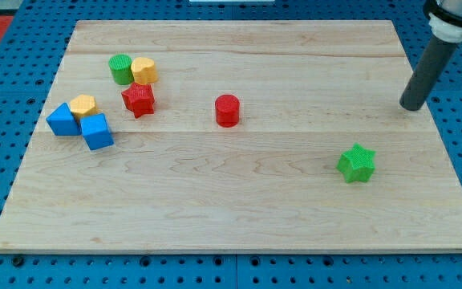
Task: Push the red circle to the left of the green star
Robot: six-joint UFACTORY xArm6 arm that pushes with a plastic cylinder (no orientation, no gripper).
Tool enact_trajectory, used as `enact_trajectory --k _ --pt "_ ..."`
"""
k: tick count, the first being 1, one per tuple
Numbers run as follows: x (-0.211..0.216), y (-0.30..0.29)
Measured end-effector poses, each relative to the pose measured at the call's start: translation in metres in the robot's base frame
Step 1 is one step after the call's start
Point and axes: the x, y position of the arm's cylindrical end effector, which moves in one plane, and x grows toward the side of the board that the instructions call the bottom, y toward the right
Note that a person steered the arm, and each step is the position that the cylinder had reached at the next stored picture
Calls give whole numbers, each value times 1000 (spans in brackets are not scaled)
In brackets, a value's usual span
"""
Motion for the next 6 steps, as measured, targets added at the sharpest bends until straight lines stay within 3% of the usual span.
enact_trajectory --k 1,2,3,4,5,6 --pt "-43 -50" --pt "-58 -167" --pt "-35 -256" --pt "19 -277" --pt "43 -252" --pt "53 -315"
